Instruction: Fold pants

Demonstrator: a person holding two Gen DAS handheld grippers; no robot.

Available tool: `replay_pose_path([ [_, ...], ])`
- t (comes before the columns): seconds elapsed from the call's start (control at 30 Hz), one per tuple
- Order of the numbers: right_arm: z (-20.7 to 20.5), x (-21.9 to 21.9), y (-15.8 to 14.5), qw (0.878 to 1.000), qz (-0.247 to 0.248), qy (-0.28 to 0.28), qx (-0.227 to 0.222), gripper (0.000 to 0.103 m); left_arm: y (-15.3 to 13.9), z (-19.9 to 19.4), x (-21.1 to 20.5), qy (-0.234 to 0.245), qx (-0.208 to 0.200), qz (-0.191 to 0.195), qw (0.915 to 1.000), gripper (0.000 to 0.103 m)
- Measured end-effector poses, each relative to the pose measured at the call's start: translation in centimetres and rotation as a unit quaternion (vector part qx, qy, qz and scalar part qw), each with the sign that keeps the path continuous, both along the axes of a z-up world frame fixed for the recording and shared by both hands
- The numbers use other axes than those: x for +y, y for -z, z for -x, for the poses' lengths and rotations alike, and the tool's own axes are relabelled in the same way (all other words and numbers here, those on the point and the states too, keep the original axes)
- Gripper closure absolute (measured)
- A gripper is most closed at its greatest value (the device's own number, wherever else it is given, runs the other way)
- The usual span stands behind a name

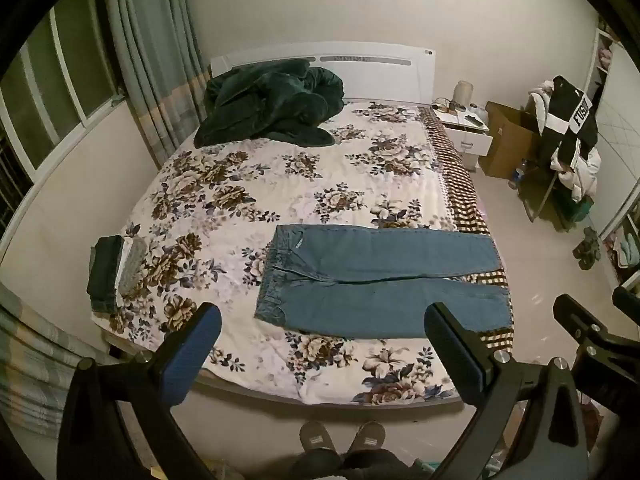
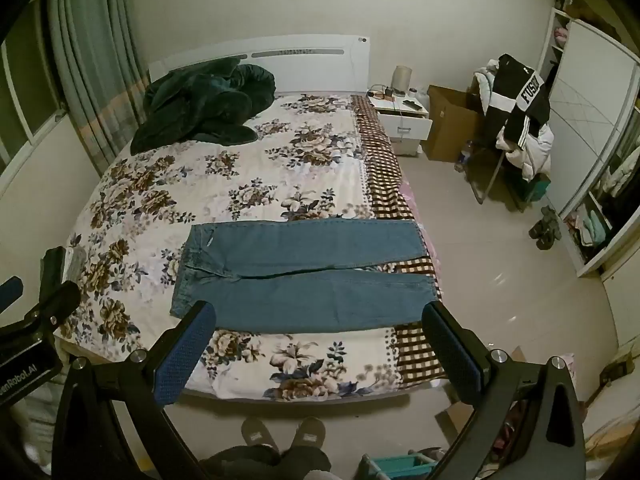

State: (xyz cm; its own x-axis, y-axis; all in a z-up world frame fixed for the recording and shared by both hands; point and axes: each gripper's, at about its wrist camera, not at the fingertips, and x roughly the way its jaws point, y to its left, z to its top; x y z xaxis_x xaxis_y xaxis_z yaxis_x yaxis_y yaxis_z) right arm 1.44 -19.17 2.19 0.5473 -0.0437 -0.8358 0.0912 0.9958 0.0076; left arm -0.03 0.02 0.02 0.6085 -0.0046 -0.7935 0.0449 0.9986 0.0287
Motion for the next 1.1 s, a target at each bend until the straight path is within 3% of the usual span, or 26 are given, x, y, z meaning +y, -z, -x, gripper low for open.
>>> replay_pose_path([
  [0.8, 0.1, -0.1, -0.1, 1.000, -0.006, -0.001, -0.004, 0.000, -2.6, -0.7, -1.0, 0.002, -0.006, -0.005, 1.0000, 0.000],
  [1.1, 0.0, 1.0, -2.0, 1.000, -0.005, -0.002, -0.007, 0.000, -3.1, -0.4, -0.6, 0.005, -0.011, -0.005, 0.9999, 0.000],
])
